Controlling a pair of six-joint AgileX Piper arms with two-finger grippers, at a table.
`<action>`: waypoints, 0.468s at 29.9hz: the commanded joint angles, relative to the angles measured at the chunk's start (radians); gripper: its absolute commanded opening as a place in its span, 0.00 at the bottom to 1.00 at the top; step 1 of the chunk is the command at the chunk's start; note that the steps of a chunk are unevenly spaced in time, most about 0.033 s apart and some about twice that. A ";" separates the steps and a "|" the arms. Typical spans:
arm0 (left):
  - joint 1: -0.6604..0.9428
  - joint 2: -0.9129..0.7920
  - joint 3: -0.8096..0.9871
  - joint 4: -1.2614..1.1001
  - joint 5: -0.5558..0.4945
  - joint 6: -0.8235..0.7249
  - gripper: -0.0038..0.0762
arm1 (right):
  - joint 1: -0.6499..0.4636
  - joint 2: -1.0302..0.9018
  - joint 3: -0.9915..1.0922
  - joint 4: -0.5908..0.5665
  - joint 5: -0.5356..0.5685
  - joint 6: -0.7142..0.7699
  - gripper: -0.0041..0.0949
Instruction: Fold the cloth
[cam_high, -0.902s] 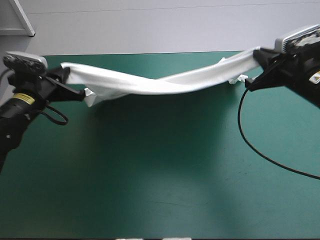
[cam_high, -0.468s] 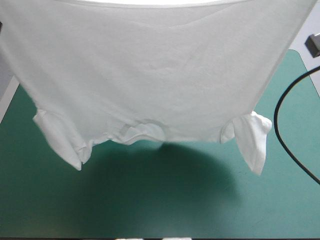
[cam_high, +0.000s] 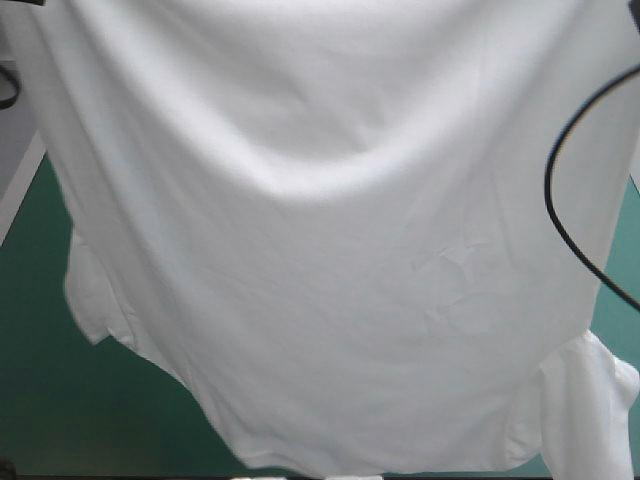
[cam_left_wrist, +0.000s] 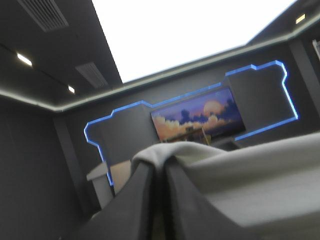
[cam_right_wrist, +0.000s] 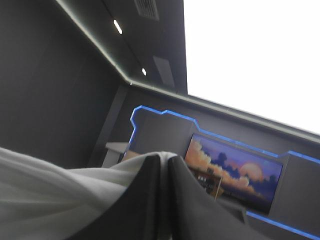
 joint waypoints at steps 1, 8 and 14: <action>-0.004 0.087 -0.014 0.085 -0.069 0.001 0.07 | -0.002 0.114 -0.007 -0.013 -0.077 0.025 0.03; -0.004 0.284 -0.054 0.161 -0.265 0.001 0.07 | -0.002 0.382 -0.095 -0.010 -0.134 0.045 0.03; -0.004 0.450 -0.384 0.142 -0.185 -0.004 0.07 | -0.002 0.569 -0.446 0.019 -0.092 0.072 0.03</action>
